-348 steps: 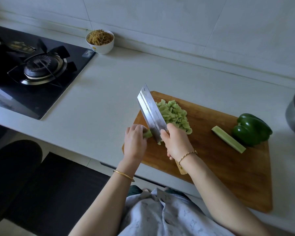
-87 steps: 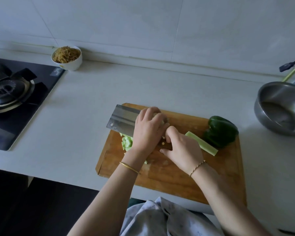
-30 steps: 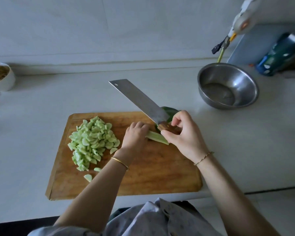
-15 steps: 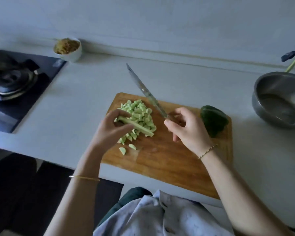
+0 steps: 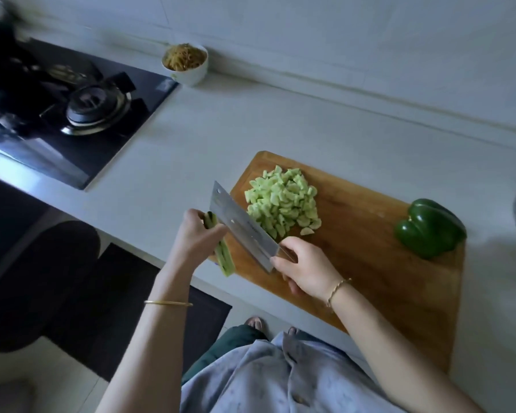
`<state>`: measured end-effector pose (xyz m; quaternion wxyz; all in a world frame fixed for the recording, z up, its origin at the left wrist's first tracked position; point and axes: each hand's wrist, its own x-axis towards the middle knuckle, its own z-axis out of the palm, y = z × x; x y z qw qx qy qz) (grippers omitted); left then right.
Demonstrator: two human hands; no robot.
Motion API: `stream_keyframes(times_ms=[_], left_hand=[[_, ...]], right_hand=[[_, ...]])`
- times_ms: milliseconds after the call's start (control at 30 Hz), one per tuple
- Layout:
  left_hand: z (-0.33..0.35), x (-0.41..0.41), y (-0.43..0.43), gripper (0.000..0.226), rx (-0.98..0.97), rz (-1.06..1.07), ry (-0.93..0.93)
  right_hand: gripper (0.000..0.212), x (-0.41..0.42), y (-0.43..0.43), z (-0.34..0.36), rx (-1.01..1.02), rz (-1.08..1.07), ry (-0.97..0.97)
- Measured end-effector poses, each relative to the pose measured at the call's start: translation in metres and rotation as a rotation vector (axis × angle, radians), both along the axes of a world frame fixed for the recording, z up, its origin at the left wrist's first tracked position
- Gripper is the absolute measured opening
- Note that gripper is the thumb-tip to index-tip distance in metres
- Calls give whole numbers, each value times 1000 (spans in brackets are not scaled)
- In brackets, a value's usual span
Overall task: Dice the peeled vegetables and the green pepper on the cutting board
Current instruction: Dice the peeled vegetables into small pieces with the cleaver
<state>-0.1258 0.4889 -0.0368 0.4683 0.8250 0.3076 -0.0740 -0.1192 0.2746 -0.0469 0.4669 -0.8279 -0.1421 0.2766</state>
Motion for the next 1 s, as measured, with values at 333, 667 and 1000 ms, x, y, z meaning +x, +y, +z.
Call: stream_keyframes(times_ms=[333,667,1000], left_hand=[[-29,11,-24,33,167,-44,69],[-33,21,-26,39,220,-97,21],[-38,9,-23,42,178,-104,-119]], right_hand=[[14,14,-15,-3,-5,-160,2],[21,13,-9,17,72,-211,-40],[20,-1,13,17,32,-284,-82]])
